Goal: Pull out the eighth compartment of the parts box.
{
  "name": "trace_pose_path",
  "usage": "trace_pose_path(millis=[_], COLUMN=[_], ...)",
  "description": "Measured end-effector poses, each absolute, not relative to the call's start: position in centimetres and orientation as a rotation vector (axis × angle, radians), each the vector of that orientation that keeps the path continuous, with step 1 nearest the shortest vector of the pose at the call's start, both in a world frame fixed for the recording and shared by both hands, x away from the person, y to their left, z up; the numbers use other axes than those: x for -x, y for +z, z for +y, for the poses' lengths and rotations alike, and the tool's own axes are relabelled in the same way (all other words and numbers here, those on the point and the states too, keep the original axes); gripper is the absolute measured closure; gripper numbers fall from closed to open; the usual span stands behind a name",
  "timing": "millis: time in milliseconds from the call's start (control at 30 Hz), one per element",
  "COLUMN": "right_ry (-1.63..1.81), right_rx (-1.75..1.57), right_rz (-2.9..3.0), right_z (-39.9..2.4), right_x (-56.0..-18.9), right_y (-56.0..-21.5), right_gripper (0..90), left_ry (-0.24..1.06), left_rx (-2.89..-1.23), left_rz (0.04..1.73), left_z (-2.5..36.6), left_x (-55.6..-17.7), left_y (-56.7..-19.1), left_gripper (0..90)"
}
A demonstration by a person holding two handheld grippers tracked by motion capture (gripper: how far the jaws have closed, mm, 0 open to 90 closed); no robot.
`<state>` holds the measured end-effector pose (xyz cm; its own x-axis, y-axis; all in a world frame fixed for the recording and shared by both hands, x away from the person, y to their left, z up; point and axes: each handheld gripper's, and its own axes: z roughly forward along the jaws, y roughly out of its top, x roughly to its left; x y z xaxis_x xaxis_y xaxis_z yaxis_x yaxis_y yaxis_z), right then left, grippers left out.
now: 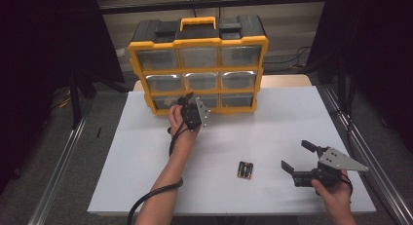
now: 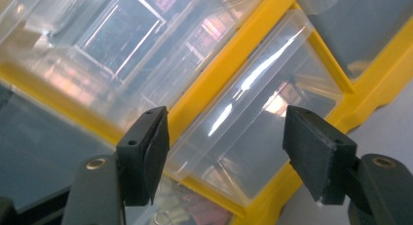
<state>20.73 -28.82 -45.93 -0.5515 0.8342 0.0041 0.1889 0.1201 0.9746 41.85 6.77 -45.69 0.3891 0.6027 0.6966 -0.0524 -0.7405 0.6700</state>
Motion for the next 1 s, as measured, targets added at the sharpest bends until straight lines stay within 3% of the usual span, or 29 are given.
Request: trace_pose_path(millis=[367, 600, 900, 1000], right_ry=[1.462, 1.466, 1.462, 1.463], right_rx=[-0.988, -0.980, -0.982, -0.981], right_rz=[1.836, 1.840, 1.842, 1.842], right_z=[-28.7, -28.7, -28.6, -28.6], right_x=[-20.9, -21.0, -21.0, -21.0], right_y=[-45.9, -46.0, -46.0, -46.0], right_gripper=[0.7, 0.7, 0.7, 0.6], left_ry=[1.411, 1.423, 1.541, 1.511], left_rx=[-2.098, -2.078, -2.043, -2.049], left_rz=[0.429, 0.464, 0.458, 0.505], left_z=[6.2, 5.7, 5.4, 5.3], left_x=[-42.5, -42.5, -42.5, -42.6], left_y=[-46.1, -46.4, -46.1, -46.0], left_gripper=[34.4, 32.0, 35.0, 32.3])
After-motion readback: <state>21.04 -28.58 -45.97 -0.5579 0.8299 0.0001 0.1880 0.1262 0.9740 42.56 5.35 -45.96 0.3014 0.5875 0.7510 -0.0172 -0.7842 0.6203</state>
